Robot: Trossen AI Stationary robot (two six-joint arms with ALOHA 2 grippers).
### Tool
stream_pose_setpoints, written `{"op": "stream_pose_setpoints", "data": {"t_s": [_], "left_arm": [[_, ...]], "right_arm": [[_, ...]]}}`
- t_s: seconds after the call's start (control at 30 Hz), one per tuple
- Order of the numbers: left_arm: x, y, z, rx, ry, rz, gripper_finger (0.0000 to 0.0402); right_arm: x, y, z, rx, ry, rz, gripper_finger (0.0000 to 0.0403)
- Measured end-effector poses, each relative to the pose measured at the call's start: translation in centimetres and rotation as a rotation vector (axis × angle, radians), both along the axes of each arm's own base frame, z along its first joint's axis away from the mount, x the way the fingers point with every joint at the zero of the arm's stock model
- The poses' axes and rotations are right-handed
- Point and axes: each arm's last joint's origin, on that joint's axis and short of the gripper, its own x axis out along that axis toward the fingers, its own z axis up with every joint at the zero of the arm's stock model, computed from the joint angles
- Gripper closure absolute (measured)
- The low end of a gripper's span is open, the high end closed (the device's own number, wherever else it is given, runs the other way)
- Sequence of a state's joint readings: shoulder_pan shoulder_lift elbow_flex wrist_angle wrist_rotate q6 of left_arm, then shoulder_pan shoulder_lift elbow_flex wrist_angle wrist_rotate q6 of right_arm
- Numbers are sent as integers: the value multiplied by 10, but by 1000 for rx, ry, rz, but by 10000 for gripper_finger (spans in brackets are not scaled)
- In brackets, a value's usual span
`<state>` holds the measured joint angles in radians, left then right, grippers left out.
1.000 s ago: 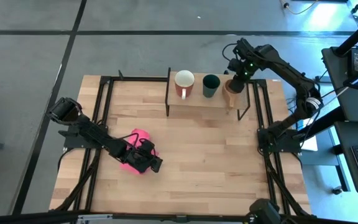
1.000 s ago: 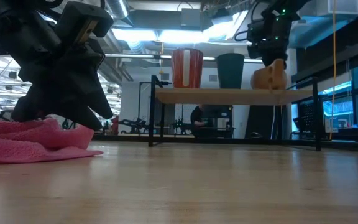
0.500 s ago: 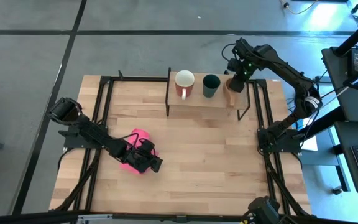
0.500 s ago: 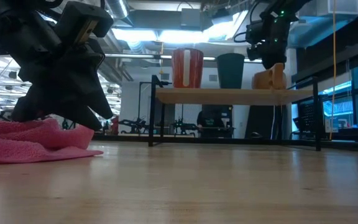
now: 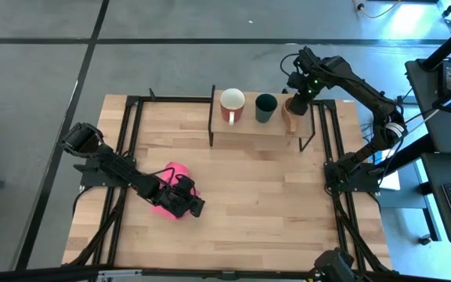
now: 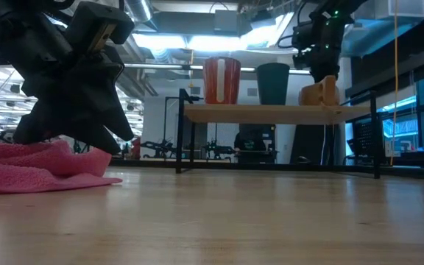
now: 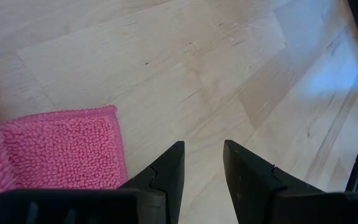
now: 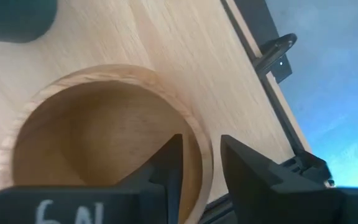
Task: Stack small to large cups/mugs on shelf
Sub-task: Return to Home Position
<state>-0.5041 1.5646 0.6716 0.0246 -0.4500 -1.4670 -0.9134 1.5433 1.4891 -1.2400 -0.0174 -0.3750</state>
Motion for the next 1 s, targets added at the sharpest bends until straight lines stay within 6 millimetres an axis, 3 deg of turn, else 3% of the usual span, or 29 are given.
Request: {"op": "stream_pose_setpoints", "data": {"t_s": [0.33, 0.57, 0.7, 0.87, 1.0], "left_arm": [[0, 0, 0, 2, 0, -2, 296], [7, 4, 6, -20, -73, 14, 296], [22, 20, 31, 91, -194, 32, 296], [45, 43, 77, 408, -264, -7, 296], [59, 58, 116, 448, -350, 42, 296]], "right_arm": [[-15, 21, 28, -70, -78, -47, 293], [-26, 63, 70, -205, -308, -58, 292], [-25, 93, 103, -270, -615, 17, 292], [-23, 132, 138, -108, -1027, 92, 292], [-28, 163, 158, -41, -1207, 157, 292]]}}
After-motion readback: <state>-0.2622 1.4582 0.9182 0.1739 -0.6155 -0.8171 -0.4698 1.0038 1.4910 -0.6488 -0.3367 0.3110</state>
